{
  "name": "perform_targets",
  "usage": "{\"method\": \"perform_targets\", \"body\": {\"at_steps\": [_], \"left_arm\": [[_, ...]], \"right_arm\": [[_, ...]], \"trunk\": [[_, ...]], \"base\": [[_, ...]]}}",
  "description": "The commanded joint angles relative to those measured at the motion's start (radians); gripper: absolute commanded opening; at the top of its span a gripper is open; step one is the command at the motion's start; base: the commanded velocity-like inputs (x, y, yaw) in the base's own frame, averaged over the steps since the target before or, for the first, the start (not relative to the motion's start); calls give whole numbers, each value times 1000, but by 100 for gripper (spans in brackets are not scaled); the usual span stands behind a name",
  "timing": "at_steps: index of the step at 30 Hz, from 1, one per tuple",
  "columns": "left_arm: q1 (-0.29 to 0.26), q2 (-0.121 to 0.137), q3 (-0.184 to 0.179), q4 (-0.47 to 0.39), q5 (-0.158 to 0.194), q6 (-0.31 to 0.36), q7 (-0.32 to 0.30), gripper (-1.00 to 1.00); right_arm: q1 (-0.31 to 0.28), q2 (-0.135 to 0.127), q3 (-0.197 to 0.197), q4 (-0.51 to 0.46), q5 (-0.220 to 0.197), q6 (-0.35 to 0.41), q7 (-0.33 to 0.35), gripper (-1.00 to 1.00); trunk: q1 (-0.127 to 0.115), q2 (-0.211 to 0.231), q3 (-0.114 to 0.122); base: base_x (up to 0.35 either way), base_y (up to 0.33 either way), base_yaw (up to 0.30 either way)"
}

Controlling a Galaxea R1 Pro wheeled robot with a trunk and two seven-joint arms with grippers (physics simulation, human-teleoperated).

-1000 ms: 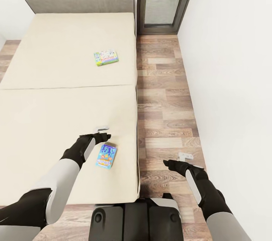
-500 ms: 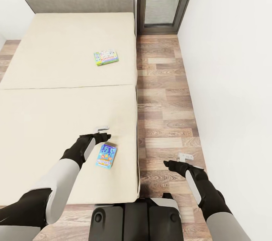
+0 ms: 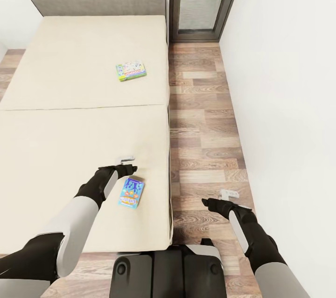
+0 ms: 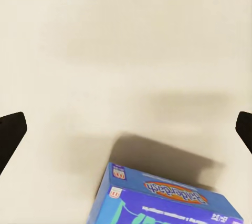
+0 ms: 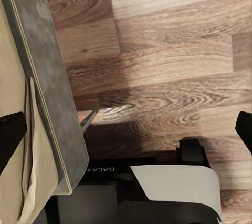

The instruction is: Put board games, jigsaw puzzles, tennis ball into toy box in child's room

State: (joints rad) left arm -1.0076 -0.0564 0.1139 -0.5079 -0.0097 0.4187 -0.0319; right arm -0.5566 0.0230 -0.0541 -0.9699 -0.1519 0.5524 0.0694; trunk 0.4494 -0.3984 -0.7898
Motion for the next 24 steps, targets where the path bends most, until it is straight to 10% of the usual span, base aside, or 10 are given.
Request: {"method": "perform_targets", "body": {"at_steps": [1, 24], "left_arm": [[0, -1, 7, -2, -1, 6, -3, 100], [0, -2, 6, -1, -1, 6, -3, 100]], "right_arm": [[0, 1, -4, -1, -1, 6, 4, 100], [0, 2, -3, -1, 0, 6, 0, 100]], "trunk": [[1, -2, -2], [1, -2, -37]], "base": [[0, 0, 0], [0, 0, 0]]}}
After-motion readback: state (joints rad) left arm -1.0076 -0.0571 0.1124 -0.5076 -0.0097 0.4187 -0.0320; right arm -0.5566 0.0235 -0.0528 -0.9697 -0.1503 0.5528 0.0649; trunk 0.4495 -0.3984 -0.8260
